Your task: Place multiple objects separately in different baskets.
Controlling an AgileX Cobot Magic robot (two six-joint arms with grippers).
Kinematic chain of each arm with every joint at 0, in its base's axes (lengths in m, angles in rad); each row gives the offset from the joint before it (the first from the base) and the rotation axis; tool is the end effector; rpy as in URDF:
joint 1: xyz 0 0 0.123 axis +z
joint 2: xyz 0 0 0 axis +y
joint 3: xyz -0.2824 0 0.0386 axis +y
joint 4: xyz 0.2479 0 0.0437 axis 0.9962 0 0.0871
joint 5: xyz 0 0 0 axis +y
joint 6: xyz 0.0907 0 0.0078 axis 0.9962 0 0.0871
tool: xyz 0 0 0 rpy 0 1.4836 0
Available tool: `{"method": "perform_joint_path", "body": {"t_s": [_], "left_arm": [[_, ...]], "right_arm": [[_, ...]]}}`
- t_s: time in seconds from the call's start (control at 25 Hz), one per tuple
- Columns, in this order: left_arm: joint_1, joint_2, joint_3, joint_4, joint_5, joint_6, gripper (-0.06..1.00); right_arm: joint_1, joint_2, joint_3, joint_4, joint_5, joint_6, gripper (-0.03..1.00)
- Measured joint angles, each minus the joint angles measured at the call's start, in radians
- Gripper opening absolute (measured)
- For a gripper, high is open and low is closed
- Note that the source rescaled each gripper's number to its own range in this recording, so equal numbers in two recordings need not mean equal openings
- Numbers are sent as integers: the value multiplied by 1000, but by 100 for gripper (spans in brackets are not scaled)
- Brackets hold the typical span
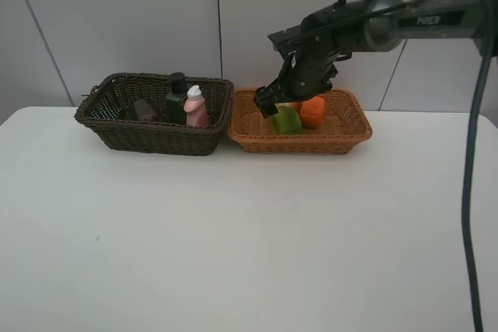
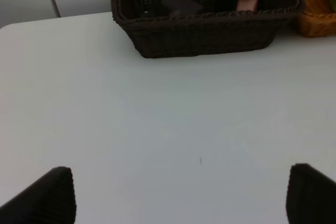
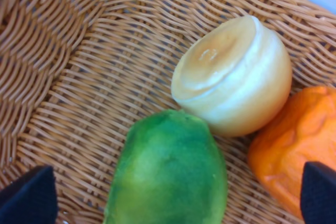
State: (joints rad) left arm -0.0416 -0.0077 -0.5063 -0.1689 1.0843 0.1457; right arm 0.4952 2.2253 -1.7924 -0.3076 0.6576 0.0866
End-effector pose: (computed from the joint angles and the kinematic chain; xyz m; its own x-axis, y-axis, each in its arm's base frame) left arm -0.0090 -0.0132 0.2779 -0.4464 0.0840 -0.8909 0.2030 0.9791 -0.0094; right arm 0.4441 0.2207 0.1848 -0.6617 -0.5350 -0.5253 -0.4878 0.8392 -0.2403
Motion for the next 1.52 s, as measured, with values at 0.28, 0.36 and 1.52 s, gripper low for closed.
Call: {"method": "perform_joint_path", "body": {"t_s": [0.28,0.36,1.52], "left_arm": [[0,0,0,0,0,0,98],[0,0,0,0,0,0,98],[0,0,0,0,0,0,98]], "right_arm": [[0,0,0,0,-3,0,99],[0,0,0,0,-3,0,100],[0,-564,385,299,258,-208,100]]}}
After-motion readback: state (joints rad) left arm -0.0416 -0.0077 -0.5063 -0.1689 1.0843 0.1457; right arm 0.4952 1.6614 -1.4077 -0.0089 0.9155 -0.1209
